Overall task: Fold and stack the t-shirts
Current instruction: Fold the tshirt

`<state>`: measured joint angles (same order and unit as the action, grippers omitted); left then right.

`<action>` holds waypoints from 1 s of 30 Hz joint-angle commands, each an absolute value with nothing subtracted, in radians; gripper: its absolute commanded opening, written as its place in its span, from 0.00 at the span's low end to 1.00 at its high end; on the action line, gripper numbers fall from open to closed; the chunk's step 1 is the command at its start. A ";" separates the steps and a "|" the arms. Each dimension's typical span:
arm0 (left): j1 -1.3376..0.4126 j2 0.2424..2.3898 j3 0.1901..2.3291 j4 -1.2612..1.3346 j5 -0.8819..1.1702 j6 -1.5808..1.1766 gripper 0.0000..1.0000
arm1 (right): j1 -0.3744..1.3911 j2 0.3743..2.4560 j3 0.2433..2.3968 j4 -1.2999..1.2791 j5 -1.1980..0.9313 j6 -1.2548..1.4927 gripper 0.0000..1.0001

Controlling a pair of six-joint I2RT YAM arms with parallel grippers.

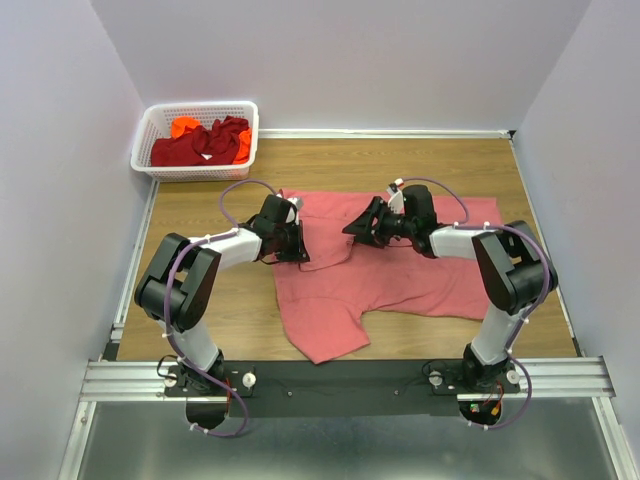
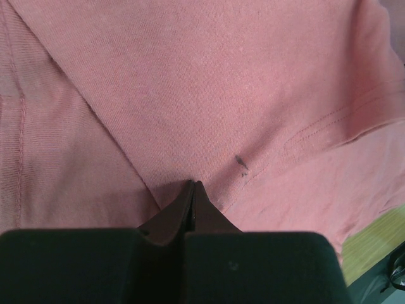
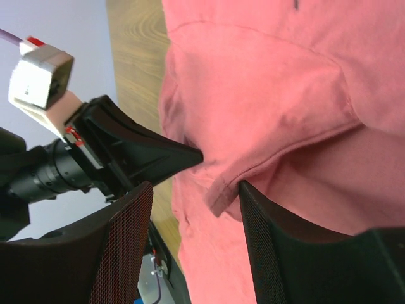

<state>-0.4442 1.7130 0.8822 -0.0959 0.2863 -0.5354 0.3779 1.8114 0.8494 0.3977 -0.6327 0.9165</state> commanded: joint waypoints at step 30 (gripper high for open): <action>-0.436 1.700 0.916 -0.236 0.199 -0.457 0.00 | 0.400 1.858 1.040 0.135 -0.615 0.690 0.46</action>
<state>-0.4442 1.7126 0.9081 -0.1558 0.2676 -0.4950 0.3828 1.7927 1.0149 0.1661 -0.5518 0.7235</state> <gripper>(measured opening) 0.005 0.471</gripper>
